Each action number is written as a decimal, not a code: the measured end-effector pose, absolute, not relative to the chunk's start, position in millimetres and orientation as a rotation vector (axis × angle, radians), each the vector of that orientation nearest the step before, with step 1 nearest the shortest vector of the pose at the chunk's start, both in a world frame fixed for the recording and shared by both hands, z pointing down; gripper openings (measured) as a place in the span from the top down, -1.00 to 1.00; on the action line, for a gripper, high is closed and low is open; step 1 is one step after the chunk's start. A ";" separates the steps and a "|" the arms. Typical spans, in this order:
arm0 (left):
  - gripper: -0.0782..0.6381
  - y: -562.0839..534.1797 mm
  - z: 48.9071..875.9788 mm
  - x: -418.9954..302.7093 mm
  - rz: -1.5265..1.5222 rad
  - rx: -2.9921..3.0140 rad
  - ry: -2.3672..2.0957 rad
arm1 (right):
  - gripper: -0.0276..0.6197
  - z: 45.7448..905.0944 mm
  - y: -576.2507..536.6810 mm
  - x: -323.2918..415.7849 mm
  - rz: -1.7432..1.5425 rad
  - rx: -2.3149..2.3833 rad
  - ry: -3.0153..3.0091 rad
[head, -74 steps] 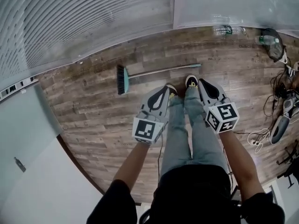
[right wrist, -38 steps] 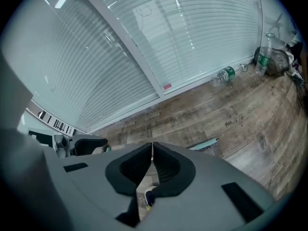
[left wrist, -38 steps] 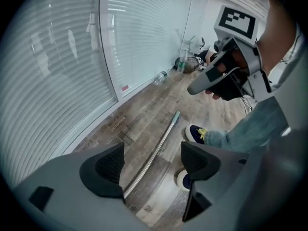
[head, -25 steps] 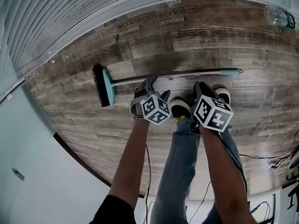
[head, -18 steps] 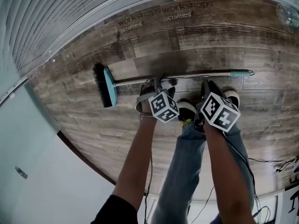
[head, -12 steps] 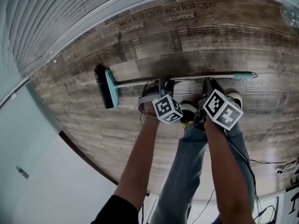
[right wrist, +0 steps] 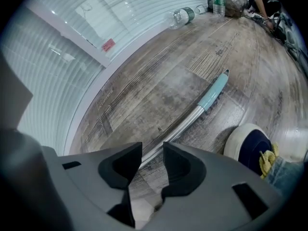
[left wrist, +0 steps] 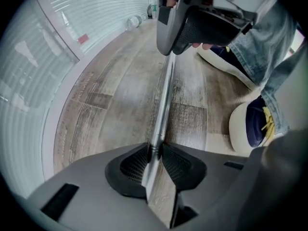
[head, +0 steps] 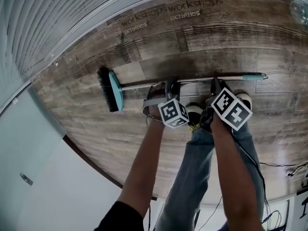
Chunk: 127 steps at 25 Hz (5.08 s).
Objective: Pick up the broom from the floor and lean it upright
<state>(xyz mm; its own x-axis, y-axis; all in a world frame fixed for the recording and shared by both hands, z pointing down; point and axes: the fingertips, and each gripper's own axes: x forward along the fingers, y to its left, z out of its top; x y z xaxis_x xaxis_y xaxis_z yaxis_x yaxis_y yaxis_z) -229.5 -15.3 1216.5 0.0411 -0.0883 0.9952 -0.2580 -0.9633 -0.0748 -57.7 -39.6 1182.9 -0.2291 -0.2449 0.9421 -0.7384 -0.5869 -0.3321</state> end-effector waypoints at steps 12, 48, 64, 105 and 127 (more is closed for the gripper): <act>0.52 -49.0 1150.3 -206.4 1.917 2.280 -0.468 | 0.46 1115.8 -90.6 -51.7 1.922 1.898 -1.387; 0.54 -211.7 820.3 -139.6 1.197 2.298 -1.037 | 0.65 672.7 -280.2 -95.4 0.940 1.368 -2.456; 0.54 -269.2 805.6 -122.6 0.969 2.272 -1.050 | 0.64 642.8 -319.8 -112.0 0.616 1.201 -2.531; 0.31 -260.3 735.4 -128.6 0.887 2.342 -1.067 | 0.49 610.3 -310.5 -75.3 0.647 1.295 -2.492; 0.73 -164.0 487.6 -144.2 0.630 2.333 -1.076 | 0.59 397.1 -223.7 2.4 0.437 1.172 -2.526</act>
<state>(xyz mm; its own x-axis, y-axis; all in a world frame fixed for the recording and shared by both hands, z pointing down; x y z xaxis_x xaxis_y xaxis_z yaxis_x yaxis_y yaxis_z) -144.2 -164.0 487.6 0.5825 -0.5607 0.5885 -0.7876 -0.5682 0.2384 2.4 -223.7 397.1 -0.6117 -0.6765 0.4099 -0.7749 0.6166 -0.1389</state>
